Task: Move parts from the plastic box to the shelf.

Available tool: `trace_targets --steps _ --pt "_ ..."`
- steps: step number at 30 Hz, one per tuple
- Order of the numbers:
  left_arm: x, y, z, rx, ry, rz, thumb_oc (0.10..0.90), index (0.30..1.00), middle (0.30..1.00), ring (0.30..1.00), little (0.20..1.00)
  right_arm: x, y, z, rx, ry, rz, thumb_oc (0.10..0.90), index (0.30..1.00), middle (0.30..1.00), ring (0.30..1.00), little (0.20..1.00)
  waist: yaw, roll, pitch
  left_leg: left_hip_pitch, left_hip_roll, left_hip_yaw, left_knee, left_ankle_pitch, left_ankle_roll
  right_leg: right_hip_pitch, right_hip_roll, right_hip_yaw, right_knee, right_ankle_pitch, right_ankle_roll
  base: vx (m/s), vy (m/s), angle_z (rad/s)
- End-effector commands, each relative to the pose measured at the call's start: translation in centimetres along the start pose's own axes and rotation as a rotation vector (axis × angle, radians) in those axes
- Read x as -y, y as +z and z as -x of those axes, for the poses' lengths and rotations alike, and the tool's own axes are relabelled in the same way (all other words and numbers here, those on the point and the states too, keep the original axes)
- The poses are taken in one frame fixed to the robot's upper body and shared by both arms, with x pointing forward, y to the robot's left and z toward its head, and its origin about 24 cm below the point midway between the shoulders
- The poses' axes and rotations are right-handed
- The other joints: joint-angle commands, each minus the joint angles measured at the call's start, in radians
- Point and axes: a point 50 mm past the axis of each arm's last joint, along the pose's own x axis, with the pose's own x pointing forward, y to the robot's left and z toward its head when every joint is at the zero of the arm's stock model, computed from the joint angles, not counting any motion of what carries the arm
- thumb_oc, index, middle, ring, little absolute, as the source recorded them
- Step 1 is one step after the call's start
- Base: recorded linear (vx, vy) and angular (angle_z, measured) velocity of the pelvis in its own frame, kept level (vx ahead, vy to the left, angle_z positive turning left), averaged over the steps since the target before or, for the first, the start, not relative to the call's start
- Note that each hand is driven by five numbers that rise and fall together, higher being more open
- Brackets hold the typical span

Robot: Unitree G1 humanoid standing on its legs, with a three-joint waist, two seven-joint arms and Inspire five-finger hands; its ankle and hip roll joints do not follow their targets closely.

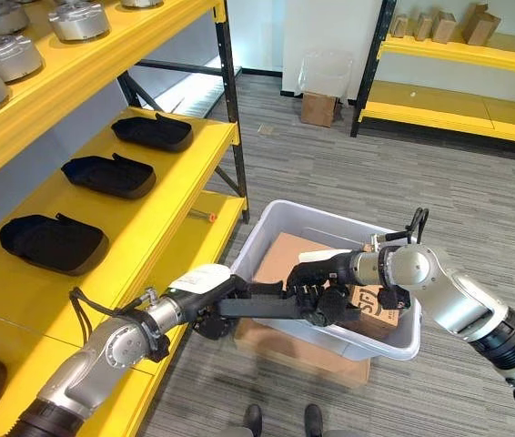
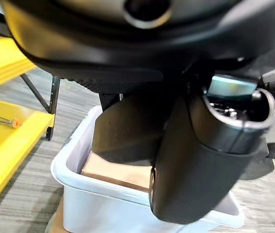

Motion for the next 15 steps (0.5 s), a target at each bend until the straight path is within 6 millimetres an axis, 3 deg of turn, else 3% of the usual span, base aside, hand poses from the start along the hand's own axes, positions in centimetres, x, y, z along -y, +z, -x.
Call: trace_targets --steps 1,15 --pt "-2.4 0.9 -1.5 0.063 0.123 0.011 0.4 0.3 0.3 0.3 0.3 2.4 5.1 0.7 0.206 -0.043 0.148 0.4 0.3 0.3 0.3 0.3 -0.006 -0.007 -0.11 0.022 0.034 0.04 -0.009 -0.092 -0.012 0.003 -0.039 -0.006 0.006 -0.032 0.081 0.0 0.0 0.0" --pt "-4.3 0.6 -1.0 0.042 0.251 0.019 0.4 0.3 0.3 0.3 0.3 2.2 5.0 0.2 0.227 -0.089 0.091 0.4 0.3 0.3 0.3 0.3 0.001 -0.008 -0.119 0.023 0.034 0.034 -0.009 -0.091 -0.014 0.007 -0.04 -0.008 0.004 -0.029 0.082 0.0 -0.001 0.0"
